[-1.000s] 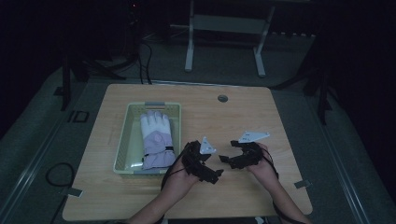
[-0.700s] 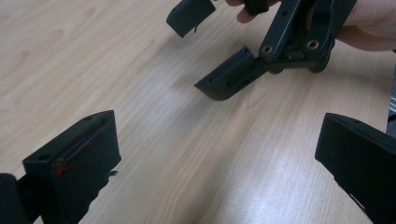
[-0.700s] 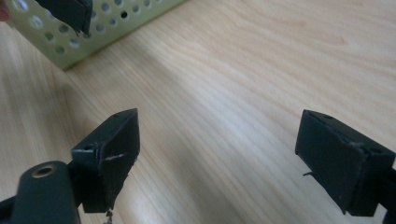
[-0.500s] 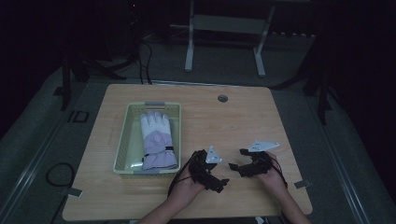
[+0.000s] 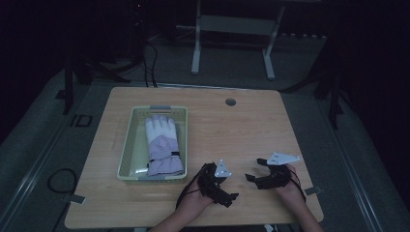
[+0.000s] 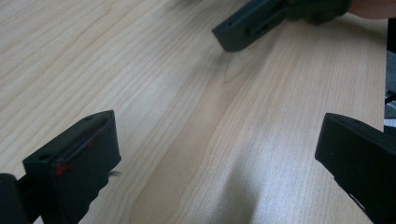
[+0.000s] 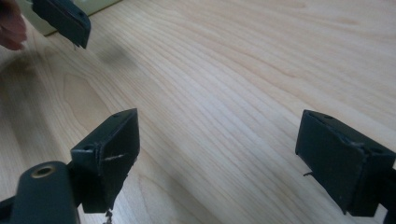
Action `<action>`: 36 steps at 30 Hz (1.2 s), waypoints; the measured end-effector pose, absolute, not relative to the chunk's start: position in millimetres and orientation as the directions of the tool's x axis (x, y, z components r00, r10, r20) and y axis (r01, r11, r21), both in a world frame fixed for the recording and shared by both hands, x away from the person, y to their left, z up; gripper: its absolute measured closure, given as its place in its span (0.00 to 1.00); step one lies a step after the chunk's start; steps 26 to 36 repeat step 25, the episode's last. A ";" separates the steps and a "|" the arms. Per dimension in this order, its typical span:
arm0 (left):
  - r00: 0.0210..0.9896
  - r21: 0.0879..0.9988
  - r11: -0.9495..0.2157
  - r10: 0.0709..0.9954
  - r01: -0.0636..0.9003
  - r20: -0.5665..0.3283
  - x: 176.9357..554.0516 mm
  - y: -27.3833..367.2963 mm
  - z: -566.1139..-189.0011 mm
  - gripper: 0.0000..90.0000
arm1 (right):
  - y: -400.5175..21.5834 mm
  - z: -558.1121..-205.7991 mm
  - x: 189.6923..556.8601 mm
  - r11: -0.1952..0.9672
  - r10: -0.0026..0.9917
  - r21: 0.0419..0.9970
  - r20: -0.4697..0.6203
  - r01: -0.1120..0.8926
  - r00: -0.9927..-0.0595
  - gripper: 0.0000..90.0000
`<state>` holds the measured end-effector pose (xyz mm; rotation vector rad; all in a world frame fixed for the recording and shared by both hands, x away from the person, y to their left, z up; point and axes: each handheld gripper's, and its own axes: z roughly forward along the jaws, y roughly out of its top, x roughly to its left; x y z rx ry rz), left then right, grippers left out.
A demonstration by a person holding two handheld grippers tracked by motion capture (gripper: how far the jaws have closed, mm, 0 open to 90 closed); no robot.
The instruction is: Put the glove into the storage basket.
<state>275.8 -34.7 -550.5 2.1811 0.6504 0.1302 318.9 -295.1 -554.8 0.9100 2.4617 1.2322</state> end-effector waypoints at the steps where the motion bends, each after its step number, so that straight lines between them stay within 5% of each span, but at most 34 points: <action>1: 0.862 0.753 -0.519 0.491 0.405 -0.125 275.5 -34.7 -551.8 0.00 | -296.9 -554.2 317.7 0.448 0.631 0.789 0.055 0.421 -0.774 0.15; 36: 0.871 0.782 -0.492 0.475 0.384 -0.129 265.6 -38.8 -564.9 0.00 | -310.4 -560.5 308.5 0.460 0.653 0.794 0.001 0.397 -0.757 0.15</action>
